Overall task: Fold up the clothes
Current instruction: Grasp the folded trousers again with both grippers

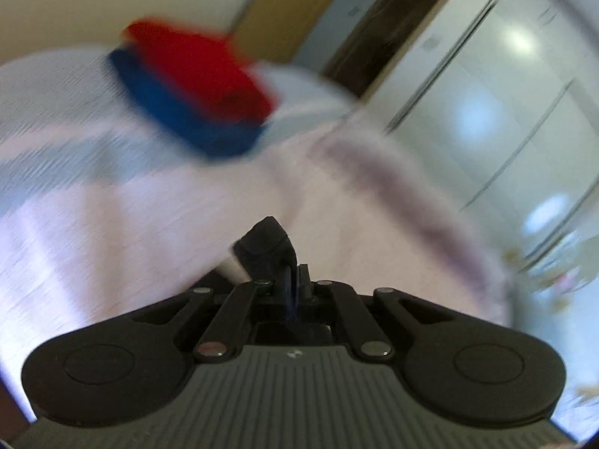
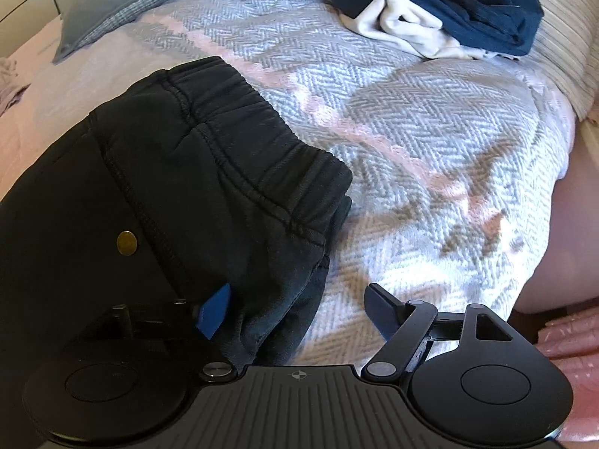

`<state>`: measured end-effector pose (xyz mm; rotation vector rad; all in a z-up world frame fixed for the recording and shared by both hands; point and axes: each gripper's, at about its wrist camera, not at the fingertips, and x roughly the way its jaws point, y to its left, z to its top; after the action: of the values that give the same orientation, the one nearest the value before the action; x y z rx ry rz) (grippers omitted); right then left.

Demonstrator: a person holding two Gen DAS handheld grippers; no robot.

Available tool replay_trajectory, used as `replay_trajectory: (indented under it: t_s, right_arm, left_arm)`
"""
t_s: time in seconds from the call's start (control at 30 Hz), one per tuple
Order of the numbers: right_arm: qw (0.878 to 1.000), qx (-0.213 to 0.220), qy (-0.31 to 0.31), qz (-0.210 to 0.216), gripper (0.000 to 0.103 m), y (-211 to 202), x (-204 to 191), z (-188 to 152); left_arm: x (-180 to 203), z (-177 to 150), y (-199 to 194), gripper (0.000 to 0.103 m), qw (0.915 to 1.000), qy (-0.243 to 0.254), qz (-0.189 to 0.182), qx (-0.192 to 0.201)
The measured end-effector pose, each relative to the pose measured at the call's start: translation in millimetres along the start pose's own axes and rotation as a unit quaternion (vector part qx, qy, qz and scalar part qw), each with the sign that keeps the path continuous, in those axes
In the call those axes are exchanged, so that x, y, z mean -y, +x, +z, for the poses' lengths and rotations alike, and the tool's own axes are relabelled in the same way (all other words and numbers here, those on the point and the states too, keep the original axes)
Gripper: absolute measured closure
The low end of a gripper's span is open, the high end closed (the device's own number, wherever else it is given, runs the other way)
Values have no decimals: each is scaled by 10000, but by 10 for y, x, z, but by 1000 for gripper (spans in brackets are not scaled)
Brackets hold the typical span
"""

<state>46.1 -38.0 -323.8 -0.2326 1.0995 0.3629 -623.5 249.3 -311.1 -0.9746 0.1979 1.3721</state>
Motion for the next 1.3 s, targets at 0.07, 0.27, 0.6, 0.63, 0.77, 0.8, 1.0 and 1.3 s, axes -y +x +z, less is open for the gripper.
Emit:
replay_trajectory:
  t_s: [0.07,0.27,0.6,0.63,0.77,0.8,1.0,1.3]
  right_arm:
    - [10000,18,9,-27,25,-11,-6,-7]
    - [10000,-67,-2,0,25,-18,1,18]
    - [9903,434,-1308,149,25,-469,-69,302]
    - [9881,562,-1407,282,25,-547,-44,367]
    - [9816,612,-1409,1135,25,-532,128,814]
    - [9796,524,-1378,1367,25,-425,171,961]
    - [9403,-718,-1313,3058,26,370,343,1721]
    - [8556,-2248,-616,4623,48,1156,475,2027]
  left_arm:
    - [-200,-194,219,102,9980,-101,449,-425]
    - [-212,-236,200,94,9958,236,724,-499]
    - [629,8,-91,94,9825,1344,1011,-801]
    - [852,-32,-49,94,9802,1565,766,-941]
    - [1959,-407,324,93,9564,2274,-557,-1746]
    - [2222,-524,428,93,9479,2367,-882,-1941]
    - [3584,-1279,996,87,8869,2810,-2330,-2833]
    - [4187,-1575,1537,70,8627,2605,-2867,-3251]
